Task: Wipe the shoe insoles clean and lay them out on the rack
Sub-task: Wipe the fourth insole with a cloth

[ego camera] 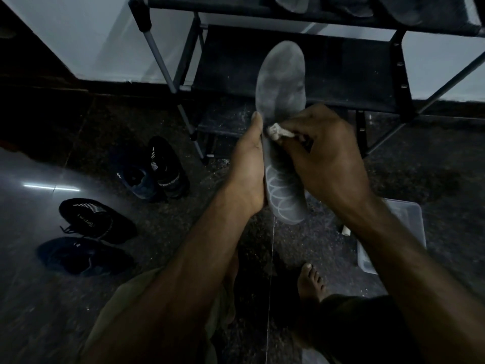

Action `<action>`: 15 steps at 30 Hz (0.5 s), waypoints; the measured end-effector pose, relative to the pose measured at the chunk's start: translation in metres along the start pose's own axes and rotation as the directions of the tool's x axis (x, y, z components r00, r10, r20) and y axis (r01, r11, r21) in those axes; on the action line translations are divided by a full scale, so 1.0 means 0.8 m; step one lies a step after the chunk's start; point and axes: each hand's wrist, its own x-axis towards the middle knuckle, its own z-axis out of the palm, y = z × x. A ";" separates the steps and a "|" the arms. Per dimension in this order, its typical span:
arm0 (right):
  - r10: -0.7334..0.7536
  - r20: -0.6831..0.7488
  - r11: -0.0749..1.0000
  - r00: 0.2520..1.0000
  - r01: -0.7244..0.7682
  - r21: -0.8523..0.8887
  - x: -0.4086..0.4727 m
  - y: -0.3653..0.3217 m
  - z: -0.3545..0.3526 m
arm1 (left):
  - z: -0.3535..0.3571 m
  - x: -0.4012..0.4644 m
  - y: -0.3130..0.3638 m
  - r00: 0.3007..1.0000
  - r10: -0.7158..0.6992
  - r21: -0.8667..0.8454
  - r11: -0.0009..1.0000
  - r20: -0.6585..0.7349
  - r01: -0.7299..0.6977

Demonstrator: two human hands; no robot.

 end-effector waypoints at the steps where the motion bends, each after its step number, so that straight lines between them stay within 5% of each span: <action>1: -0.018 0.064 0.999 0.998 0.016 0.042 0.000 -0.003 -0.002 | -0.002 0.001 0.003 1.000 0.005 -0.019 1.000 -0.009 -0.005; 4: -0.097 0.181 0.992 0.979 0.081 0.094 -0.002 -0.013 -0.004 | -0.004 0.001 0.011 1.000 0.024 -0.044 0.999 -0.014 -0.025; 11: -0.030 -0.079 0.996 0.996 0.024 -0.085 0.002 0.001 0.002 | 0.006 -0.005 -0.003 0.999 0.007 0.026 1.000 0.035 -0.008; 15: -0.044 0.036 0.999 0.998 0.043 0.027 0.001 -0.003 -0.005 | 0.004 -0.004 0.002 1.000 0.018 -0.003 1.000 0.009 -0.018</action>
